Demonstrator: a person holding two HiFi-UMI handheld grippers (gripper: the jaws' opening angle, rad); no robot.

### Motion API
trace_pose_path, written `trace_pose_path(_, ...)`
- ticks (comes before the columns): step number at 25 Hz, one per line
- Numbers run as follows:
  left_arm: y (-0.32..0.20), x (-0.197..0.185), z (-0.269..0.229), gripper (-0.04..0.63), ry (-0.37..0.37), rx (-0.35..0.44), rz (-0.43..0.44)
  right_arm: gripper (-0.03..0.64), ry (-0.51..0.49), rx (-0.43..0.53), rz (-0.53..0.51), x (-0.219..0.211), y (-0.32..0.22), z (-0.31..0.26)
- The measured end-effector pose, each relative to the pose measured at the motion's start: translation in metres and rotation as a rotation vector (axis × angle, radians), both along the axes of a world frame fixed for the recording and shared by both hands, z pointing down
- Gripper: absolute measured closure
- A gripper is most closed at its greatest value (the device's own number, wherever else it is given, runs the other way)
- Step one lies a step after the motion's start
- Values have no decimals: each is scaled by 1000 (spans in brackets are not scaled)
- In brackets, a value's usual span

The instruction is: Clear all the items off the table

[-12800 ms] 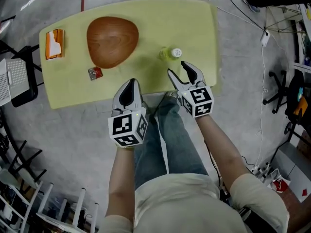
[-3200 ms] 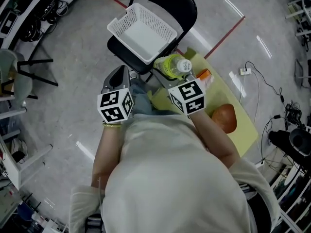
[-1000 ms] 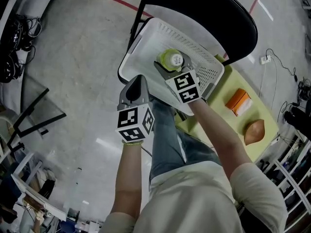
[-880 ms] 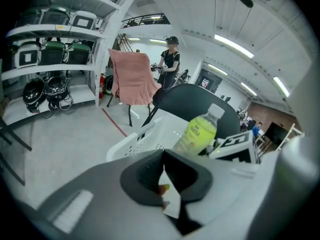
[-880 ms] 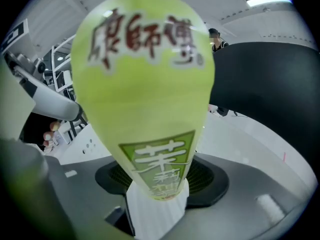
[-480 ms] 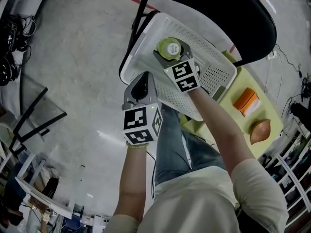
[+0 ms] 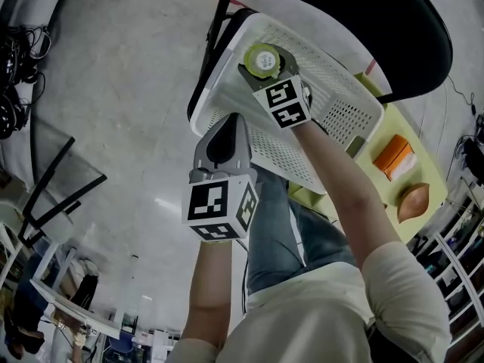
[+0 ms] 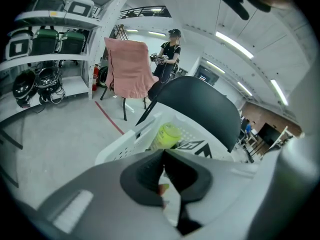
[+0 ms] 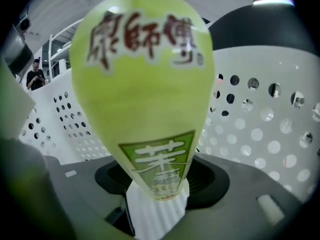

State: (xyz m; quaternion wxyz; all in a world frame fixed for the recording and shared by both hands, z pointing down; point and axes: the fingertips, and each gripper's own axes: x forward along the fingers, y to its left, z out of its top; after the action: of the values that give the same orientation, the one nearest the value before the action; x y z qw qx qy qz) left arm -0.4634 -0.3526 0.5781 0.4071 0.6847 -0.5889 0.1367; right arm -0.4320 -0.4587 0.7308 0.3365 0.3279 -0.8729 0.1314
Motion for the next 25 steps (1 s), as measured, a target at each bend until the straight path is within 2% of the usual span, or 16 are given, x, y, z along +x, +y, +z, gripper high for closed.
trace_pose_path(16, -4, 2, -1, 584, 36, 11, -4, 313, -6, -19, 38, -4, -5, 27)
trace_pose_path(25, -4, 3, -1, 584, 21, 24, 2, 292, -28, -29, 73, -4, -5, 28)
